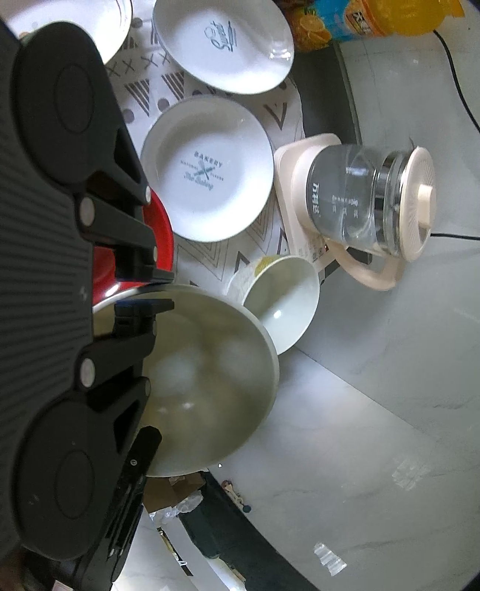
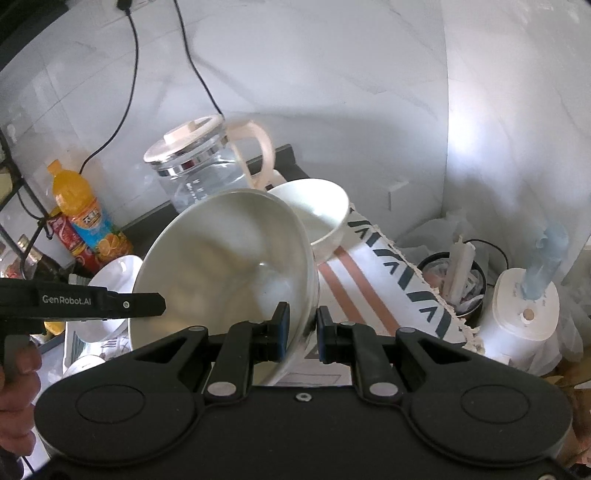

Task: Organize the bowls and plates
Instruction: 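Lift the large white bowl with both grippers over the red bowl, then lower the white bowl into the red bowl and open both grippers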

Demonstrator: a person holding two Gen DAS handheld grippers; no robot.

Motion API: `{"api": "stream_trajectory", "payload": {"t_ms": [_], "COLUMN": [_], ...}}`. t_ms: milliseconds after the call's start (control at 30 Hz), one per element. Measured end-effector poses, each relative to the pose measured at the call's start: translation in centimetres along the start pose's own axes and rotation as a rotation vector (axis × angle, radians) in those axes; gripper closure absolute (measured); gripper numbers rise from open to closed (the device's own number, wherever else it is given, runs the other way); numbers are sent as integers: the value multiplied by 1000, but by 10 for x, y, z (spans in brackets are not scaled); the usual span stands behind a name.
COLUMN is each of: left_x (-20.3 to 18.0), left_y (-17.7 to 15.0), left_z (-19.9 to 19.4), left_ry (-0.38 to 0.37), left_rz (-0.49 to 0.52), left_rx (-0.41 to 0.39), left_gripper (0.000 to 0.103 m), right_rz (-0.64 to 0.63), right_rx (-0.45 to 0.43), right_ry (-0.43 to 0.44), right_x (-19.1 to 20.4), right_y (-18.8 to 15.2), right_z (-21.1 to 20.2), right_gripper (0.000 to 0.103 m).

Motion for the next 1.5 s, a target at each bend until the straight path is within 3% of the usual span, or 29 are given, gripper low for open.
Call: {"api": "stream_trajectory", "payload": {"t_ms": [600, 1500], "left_x": [35, 66], "left_y": [-43, -76], "left_z": [-31, -11], "left_ry": [21, 29], "left_rz": [-49, -121], "left_rx": [-4, 86], "left_gripper": [97, 95], "right_rz": [-16, -3], "right_rx": [14, 115], "right_ry": [25, -35], "right_x": [41, 55], "right_y": [-42, -79], "right_z": [-11, 23], "right_gripper": [88, 87]}}
Point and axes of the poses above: each gripper's, at about its wrist camera, not at the fingertips, and z roughly the way its jaws point, x to its left, y to its top, the point moved 6 cm from there along z, roughly the way its jaws point, and after that the axes turned 8 degrees about z, right-handed, at the moved point
